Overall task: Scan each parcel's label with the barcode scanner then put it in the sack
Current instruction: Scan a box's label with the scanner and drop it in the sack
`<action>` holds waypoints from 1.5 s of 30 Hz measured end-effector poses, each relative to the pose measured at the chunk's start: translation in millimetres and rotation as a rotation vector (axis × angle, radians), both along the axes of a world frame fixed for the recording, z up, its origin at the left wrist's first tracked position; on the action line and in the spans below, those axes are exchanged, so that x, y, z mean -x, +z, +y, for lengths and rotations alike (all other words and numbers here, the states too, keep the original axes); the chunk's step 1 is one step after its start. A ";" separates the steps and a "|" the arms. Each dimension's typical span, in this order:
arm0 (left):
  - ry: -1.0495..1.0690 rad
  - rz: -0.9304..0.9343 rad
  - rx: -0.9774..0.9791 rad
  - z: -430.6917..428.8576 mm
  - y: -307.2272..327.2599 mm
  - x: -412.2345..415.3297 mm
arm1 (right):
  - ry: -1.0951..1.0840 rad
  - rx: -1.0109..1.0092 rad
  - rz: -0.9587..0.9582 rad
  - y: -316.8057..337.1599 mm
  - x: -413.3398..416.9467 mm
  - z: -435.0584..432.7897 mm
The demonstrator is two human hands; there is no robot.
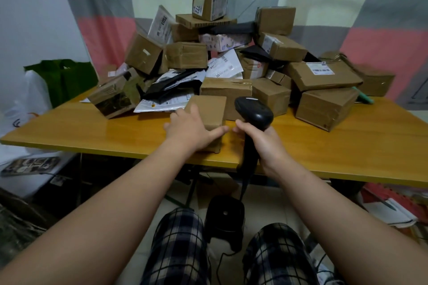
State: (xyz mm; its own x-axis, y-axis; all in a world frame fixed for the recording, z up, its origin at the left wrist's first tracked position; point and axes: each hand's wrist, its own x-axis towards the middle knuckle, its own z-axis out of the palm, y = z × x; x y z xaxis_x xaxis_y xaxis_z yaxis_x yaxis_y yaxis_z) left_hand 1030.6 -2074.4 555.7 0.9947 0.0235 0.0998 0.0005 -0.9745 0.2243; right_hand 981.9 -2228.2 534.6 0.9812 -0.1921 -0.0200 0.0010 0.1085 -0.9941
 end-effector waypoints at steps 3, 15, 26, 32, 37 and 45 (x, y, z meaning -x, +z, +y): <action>0.002 -0.044 0.064 -0.9 -2.9 1.5 | -0.045 -0.022 0.008 -0.8 1.6 -1.7; -0.127 -0.264 0.633 53.7 -3.6 8.7 | -0.034 -0.075 -0.017 -0.6 -1.5 -4.2; -0.216 -0.130 0.234 43.8 12.3 12.1 | -0.008 -0.075 -0.072 -2.3 0.7 1.4; -0.219 -0.111 0.822 48.4 -1.4 24.8 | -0.013 -0.095 -0.062 -6.9 1.3 5.2; -0.282 -0.002 0.880 42.6 -3.8 25.9 | -0.019 0.026 -0.217 -3.8 -2.1 15.2; -0.255 0.113 1.087 53.6 -4.5 12.3 | -0.004 0.221 -0.293 -8.5 -12.2 14.9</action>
State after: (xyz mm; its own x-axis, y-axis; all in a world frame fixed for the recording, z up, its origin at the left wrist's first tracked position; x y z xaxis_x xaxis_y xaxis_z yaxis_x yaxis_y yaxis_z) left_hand 1018.3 -2020.8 551.2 0.9849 -0.1625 0.0588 -0.0966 -0.2356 0.9670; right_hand 994.2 -2213.2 526.1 0.9384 -0.1640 0.3041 0.2891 -0.1089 -0.9511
